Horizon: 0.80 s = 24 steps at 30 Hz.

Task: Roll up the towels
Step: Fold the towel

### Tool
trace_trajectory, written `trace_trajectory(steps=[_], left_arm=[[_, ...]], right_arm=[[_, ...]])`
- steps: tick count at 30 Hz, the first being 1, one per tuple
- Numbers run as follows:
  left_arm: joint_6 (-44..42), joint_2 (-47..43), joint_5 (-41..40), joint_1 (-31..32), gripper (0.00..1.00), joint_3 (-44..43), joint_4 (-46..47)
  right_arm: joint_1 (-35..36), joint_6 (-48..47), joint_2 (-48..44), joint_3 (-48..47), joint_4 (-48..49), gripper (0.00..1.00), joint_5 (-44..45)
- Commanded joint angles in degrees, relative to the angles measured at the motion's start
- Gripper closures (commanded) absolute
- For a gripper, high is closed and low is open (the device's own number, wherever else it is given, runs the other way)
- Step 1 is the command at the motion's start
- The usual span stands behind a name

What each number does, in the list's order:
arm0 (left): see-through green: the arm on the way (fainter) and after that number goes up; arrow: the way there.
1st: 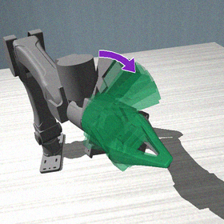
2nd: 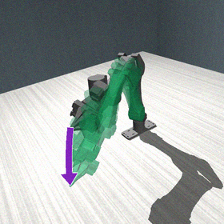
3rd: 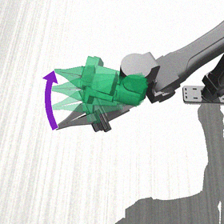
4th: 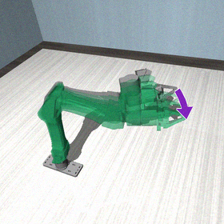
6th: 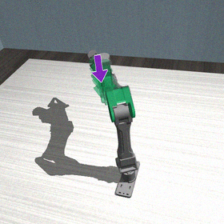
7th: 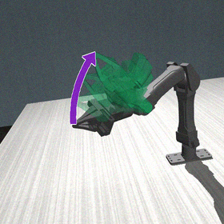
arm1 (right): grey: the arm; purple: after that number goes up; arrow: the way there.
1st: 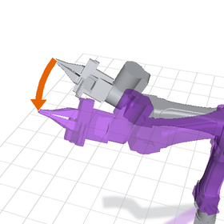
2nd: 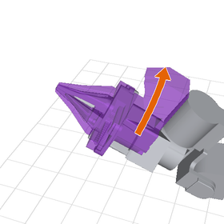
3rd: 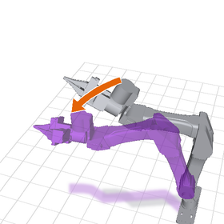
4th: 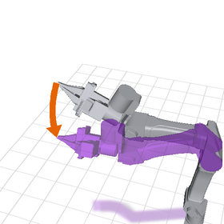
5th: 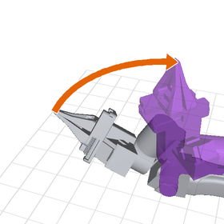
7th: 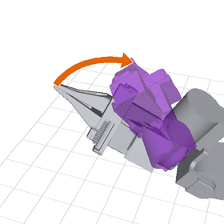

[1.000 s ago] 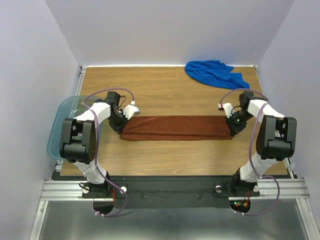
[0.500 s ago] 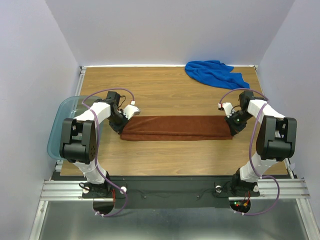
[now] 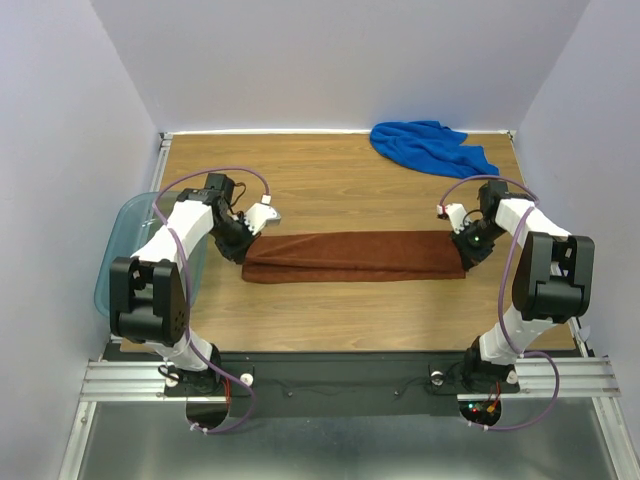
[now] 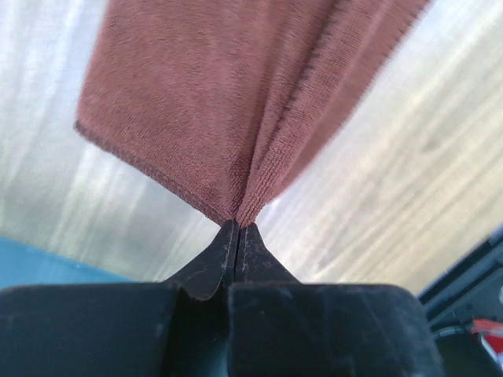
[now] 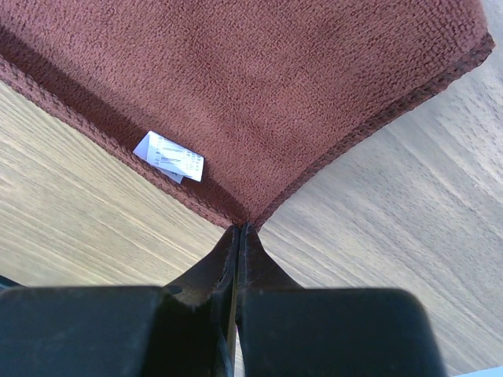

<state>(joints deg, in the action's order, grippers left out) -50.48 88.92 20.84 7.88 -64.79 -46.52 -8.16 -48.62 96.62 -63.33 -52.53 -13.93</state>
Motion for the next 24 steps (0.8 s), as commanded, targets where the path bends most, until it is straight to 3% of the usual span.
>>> trace_trajectory(steps=[1,14,16,18,21,22,23,24], left_arm=[[-4.63,-1.74,2.80,-0.06,1.00,-0.16,-6.56],[-2.70,4.85,-3.00,0.03,1.00,7.40,4.33],[-3.13,4.86,-3.09,0.03,0.86,7.75,4.86],[-3.66,4.07,-1.60,0.03,0.78,7.32,4.08],[-4.45,1.26,0.25,-0.06,0.58,5.56,1.18],[-4.54,-0.32,1.04,-0.06,0.55,3.73,0.39],[-4.80,-1.03,1.57,-0.06,0.54,2.58,-1.45],[-4.72,-1.73,2.18,-0.06,0.41,1.35,-2.25]], right_arm=[[-0.01,0.19,-0.38,-1.80,-0.20,0.99,0.22],[-0.01,-0.25,0.32,-1.36,-0.20,0.99,1.54],[-0.01,-0.25,0.15,-1.36,-0.29,1.00,1.54],[-0.01,-0.25,-0.11,-1.79,-0.55,0.94,1.37],[-0.01,0.10,-1.60,-4.34,-2.48,0.73,-0.56],[-0.10,0.37,-1.96,-5.39,-3.97,0.60,-1.35],[-0.01,0.46,-2.66,-6.53,-5.02,0.55,-3.27],[-0.01,0.98,-2.84,-9.33,-5.82,0.54,-4.08]])
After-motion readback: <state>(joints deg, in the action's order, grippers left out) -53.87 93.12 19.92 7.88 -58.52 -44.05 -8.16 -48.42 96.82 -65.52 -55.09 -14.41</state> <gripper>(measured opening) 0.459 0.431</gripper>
